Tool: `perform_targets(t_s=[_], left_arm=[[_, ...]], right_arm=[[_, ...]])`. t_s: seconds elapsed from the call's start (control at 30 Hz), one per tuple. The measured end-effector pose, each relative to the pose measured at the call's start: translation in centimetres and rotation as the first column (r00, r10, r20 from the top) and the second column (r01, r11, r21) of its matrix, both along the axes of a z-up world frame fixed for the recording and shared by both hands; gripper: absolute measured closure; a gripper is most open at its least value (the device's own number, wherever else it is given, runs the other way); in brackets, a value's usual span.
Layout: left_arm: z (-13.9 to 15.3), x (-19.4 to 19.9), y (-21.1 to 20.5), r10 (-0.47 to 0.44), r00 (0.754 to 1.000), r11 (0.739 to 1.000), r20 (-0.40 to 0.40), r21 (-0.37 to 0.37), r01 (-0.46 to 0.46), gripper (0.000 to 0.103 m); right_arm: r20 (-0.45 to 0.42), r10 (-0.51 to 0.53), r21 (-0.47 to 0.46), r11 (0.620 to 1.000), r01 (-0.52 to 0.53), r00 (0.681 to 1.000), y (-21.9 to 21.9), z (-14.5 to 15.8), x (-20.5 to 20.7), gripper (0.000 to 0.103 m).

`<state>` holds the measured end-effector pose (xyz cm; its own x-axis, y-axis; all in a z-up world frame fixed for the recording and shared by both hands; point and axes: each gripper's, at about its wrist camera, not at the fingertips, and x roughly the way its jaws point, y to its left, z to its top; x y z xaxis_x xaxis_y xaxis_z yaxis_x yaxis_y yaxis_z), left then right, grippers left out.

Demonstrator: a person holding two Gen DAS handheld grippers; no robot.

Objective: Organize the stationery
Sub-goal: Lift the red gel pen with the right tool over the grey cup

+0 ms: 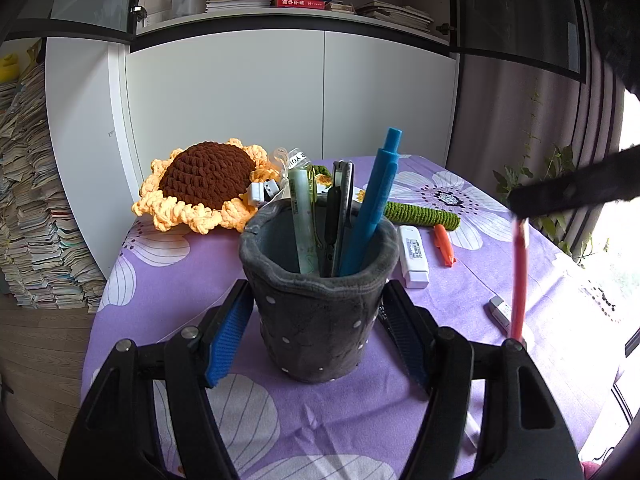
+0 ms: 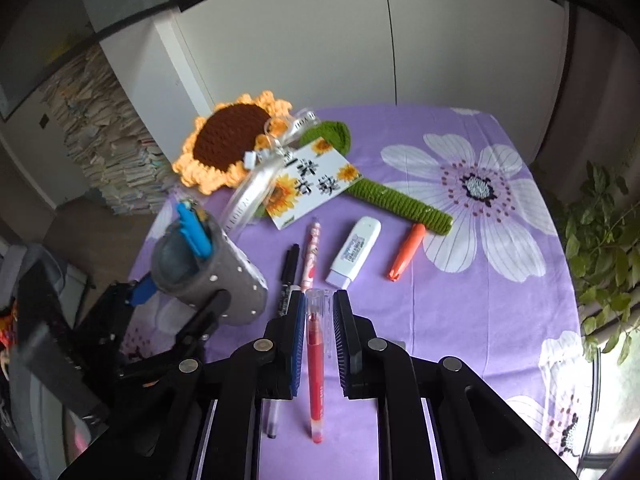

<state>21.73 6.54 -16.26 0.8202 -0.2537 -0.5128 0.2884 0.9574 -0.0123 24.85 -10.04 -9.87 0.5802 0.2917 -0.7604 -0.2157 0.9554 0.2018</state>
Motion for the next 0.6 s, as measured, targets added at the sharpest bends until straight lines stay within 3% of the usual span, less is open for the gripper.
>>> perform_targets(t_s=[0.17, 0.4, 0.6], left_arm=[[0.0, 0.0, 0.0, 0.0, 1.0, 1.0, 0.0, 0.0, 0.0, 0.036], [0.0, 0.0, 0.0, 0.0, 1.0, 1.0, -0.001, 0.0, 0.0, 0.036], [-0.1, 0.0, 0.0, -0.001, 1.0, 1.0, -0.003, -0.002, 0.001, 0.036]], right_arm=[[0.136, 0.033, 0.039, 0.998, -0.038, 0.99, 0.7, 4.0, -1.7, 0.088], [0.301, 0.068, 0.06, 0.994, -0.09, 0.951, 2.5, 9.4, -3.0, 0.088], [0.38, 0.079, 0.068, 0.991, -0.113, 0.922, 4.5, 10.6, -2.0, 0.088]])
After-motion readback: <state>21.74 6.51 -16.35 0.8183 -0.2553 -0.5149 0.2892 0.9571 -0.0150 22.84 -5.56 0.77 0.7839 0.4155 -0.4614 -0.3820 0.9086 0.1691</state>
